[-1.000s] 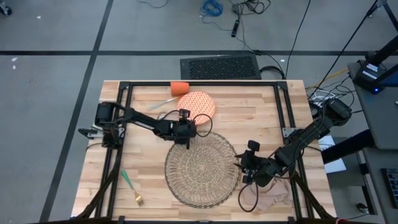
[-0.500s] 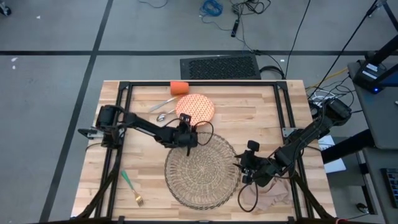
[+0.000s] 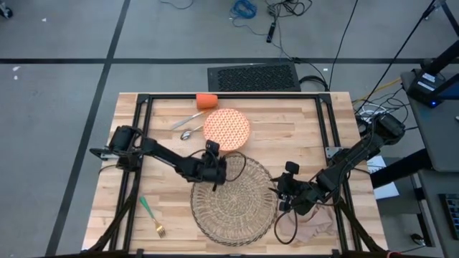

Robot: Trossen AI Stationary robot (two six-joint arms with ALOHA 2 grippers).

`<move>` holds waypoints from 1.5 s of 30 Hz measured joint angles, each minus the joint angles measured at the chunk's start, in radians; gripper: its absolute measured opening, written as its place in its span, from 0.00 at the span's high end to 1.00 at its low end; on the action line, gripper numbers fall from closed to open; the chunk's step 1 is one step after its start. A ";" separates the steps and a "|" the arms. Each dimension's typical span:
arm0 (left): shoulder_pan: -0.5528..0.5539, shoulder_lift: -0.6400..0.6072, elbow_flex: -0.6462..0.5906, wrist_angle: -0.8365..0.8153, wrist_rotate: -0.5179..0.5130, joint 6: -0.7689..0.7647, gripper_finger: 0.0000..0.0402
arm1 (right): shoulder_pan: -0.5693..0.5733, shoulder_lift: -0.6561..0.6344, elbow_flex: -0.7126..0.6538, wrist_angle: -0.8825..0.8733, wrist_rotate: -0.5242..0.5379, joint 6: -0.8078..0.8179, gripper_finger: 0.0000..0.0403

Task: Set table place
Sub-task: Put the patterned orange plate on the mat

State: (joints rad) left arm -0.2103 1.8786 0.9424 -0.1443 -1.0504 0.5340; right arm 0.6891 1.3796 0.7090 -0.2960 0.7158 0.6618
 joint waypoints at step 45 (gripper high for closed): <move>-0.539 -0.182 0.185 -0.427 0.320 -0.421 1.00 | -0.041 0.000 0.000 0.047 0.044 -0.046 0.68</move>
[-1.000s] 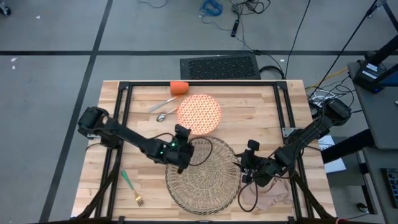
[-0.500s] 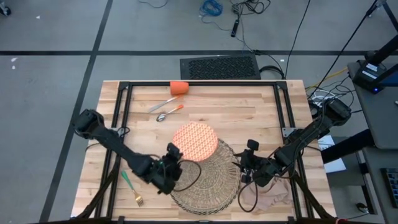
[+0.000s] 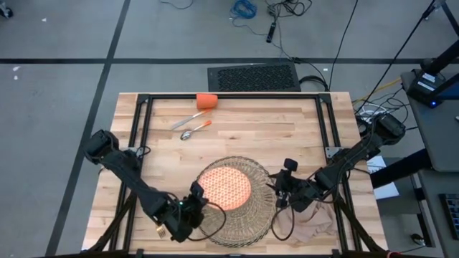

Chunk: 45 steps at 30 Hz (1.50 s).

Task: Set table place
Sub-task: Put the patterned orange plate on the mat

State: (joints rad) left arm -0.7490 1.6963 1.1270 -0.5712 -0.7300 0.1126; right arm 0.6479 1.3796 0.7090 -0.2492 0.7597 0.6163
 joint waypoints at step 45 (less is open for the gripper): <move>0.065 0.210 0.144 0.024 0.094 0.182 1.00 | 0.000 0.000 0.000 -0.002 -0.001 0.011 0.68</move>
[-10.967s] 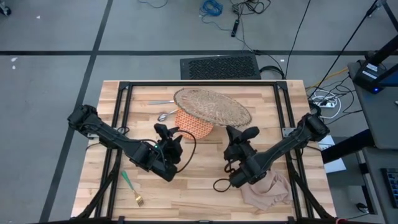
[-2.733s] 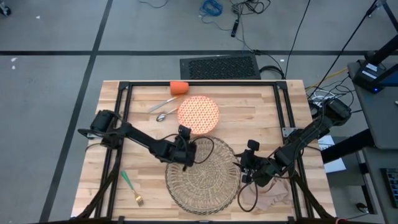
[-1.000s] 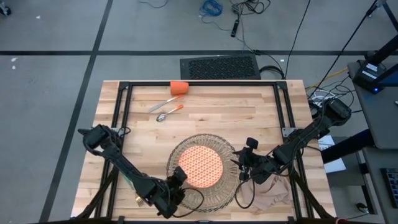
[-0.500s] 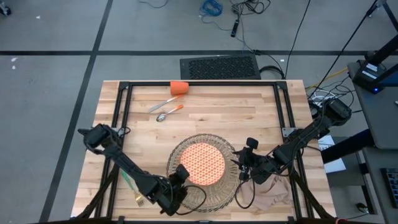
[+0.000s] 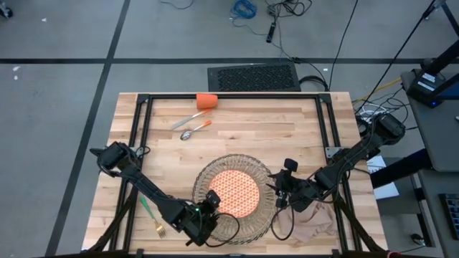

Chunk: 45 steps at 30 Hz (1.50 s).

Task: Set table place
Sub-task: Put the patterned orange plate on the mat, then move the fork to the top middle of the table

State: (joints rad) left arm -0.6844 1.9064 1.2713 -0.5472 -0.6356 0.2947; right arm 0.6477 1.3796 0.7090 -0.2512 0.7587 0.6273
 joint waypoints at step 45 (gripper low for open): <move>-0.008 0.001 -0.001 -0.242 0.216 -0.225 0.70 | 0.000 0.000 0.000 0.000 -0.005 0.000 0.68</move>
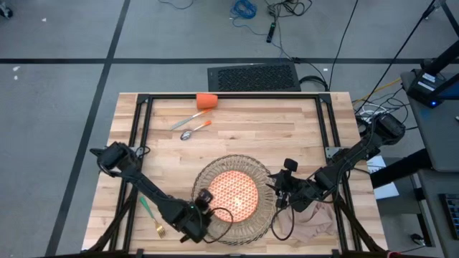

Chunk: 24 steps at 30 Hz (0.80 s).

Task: Set table place
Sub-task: Move the fork to the top middle of the table

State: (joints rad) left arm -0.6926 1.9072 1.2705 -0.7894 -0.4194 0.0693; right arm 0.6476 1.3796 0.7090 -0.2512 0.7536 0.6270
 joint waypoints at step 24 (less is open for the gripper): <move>-0.301 -0.059 0.033 -0.412 0.405 -0.439 0.59 | 0.000 0.000 0.000 0.058 0.007 -0.062 0.68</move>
State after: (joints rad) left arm -0.9934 1.8484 1.3034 -1.2013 -0.0148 -0.3701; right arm 0.6479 1.3796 0.7090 -0.1929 0.7609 0.5649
